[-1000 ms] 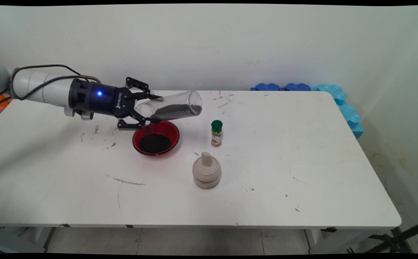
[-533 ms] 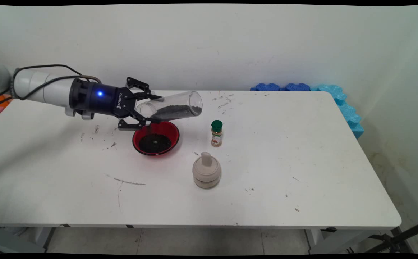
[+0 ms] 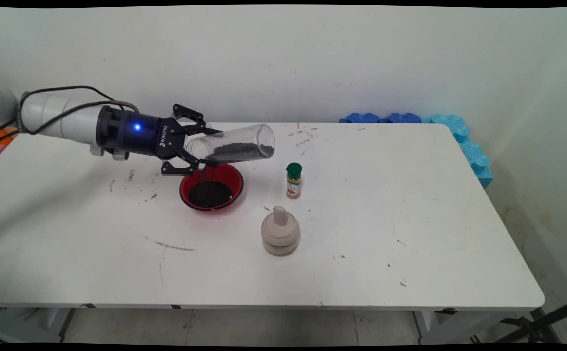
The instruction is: Pour the black seasoning powder in the red bowl
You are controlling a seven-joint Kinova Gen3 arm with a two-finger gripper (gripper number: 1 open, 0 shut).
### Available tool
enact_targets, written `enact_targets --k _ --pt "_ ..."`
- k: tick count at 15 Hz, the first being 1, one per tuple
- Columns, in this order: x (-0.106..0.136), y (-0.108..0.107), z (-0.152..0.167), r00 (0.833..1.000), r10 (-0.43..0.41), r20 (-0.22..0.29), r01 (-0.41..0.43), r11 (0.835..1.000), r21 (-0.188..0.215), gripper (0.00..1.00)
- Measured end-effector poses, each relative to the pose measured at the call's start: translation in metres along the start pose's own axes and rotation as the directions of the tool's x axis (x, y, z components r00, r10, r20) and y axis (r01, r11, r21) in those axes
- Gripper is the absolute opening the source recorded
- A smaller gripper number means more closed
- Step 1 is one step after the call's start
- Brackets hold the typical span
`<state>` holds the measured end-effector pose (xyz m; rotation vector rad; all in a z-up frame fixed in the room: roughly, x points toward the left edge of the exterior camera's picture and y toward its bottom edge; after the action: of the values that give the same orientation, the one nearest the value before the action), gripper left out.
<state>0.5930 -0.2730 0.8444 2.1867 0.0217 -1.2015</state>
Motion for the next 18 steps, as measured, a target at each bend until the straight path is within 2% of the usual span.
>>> enact_targets --k 10,15,18 --pt "0.005 0.006 0.0 0.996 0.085 -0.013 -0.085 0.996 0.008 0.0" --pt "0.008 0.009 -0.002 0.986 0.162 -0.024 -0.161 0.987 0.024 0.0" --pt "0.01 0.011 -0.002 0.975 0.222 -0.03 -0.221 0.975 0.036 0.0"
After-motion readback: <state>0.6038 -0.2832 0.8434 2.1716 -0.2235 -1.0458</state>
